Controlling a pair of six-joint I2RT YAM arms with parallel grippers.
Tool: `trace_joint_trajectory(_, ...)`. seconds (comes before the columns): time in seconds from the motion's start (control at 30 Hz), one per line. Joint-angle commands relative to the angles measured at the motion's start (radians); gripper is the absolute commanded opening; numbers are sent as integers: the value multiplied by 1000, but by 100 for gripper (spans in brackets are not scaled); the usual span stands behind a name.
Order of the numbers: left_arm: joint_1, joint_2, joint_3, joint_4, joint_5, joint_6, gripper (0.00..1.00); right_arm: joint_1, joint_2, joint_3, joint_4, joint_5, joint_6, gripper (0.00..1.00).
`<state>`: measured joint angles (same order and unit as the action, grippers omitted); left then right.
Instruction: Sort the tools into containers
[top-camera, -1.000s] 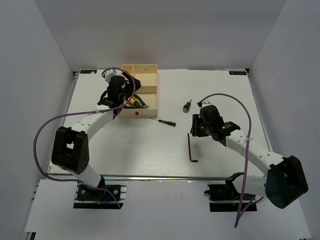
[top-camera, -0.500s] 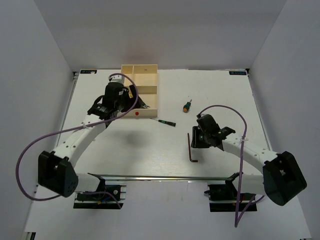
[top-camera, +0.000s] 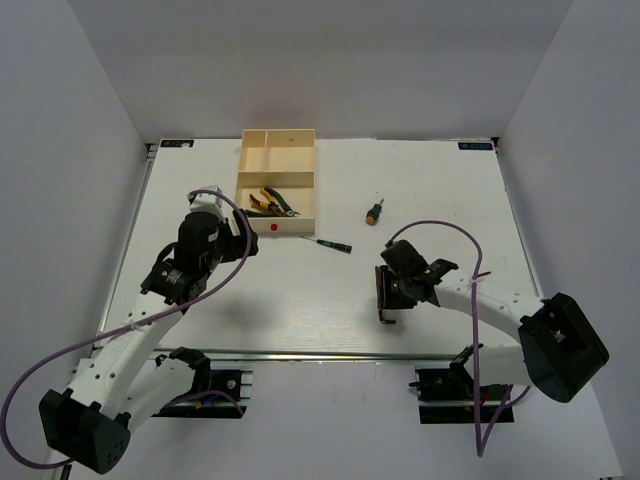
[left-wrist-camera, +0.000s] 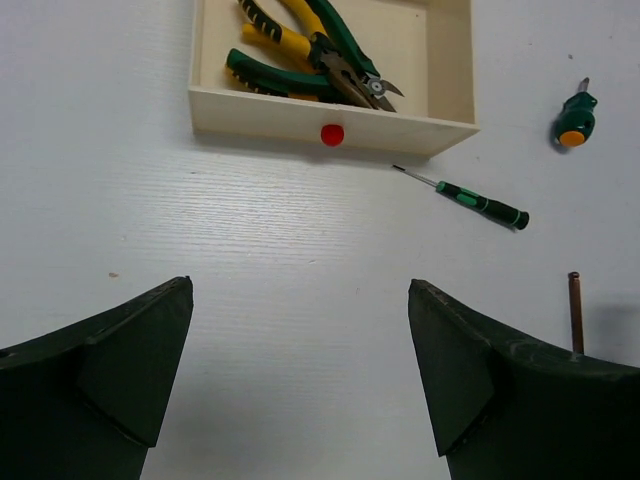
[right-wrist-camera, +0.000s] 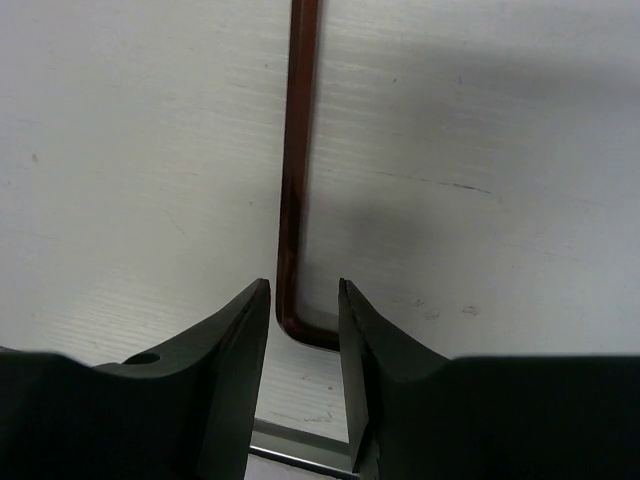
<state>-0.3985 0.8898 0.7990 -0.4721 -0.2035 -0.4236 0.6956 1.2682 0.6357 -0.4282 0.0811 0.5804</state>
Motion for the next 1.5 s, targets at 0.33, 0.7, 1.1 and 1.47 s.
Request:
trace_joint_trajectory(0.33,18,11,16,-25,-36,25,98,71,102,81,-38,85,81,39)
trace_joint_trajectory(0.7,18,8,14,-28,-27,22,98,107,151,55,-49,103,113,33)
trace_joint_trajectory(1.1,18,20,12,-30,-16,20,98,142,278,62,-61,108,142,27)
trace_joint_trajectory(1.47,7,58,35,13,194,28,98,153,271,58,26,120,98,0)
